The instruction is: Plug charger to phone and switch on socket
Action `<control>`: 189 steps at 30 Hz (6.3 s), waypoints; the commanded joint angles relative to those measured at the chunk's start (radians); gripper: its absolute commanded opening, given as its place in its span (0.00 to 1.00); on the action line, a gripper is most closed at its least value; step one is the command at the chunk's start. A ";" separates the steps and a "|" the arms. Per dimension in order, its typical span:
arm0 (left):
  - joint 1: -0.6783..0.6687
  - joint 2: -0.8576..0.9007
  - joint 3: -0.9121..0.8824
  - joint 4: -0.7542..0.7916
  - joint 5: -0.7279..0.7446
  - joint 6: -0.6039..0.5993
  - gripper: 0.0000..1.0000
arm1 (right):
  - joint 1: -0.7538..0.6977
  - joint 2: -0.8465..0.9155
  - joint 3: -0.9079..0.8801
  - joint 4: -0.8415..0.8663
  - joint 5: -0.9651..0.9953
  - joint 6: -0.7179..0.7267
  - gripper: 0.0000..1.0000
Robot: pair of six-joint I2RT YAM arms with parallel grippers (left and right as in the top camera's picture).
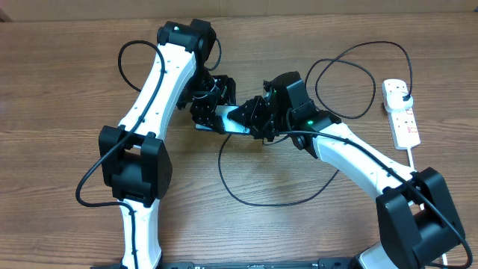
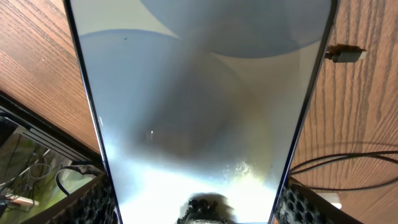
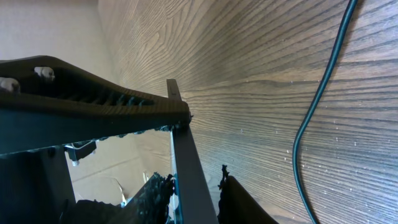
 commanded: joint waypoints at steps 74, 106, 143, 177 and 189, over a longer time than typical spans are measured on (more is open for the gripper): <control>0.056 -0.003 0.028 0.257 0.377 0.894 1.00 | -0.454 -0.480 -0.009 -0.514 -0.080 -0.309 0.04; 0.091 -0.003 0.028 0.582 0.712 0.866 1.00 | -0.321 -0.552 -0.368 0.396 0.315 0.432 0.04; 0.054 -0.029 0.028 0.980 0.534 0.448 0.70 | -0.099 -0.199 -0.060 0.464 0.500 0.687 0.04; 0.029 -0.029 0.028 0.964 0.461 0.416 0.04 | -0.082 -0.169 -0.060 0.457 0.471 0.760 0.15; 0.034 -0.029 0.028 0.952 0.430 0.489 0.04 | -0.082 -0.169 -0.060 0.456 0.470 0.750 0.54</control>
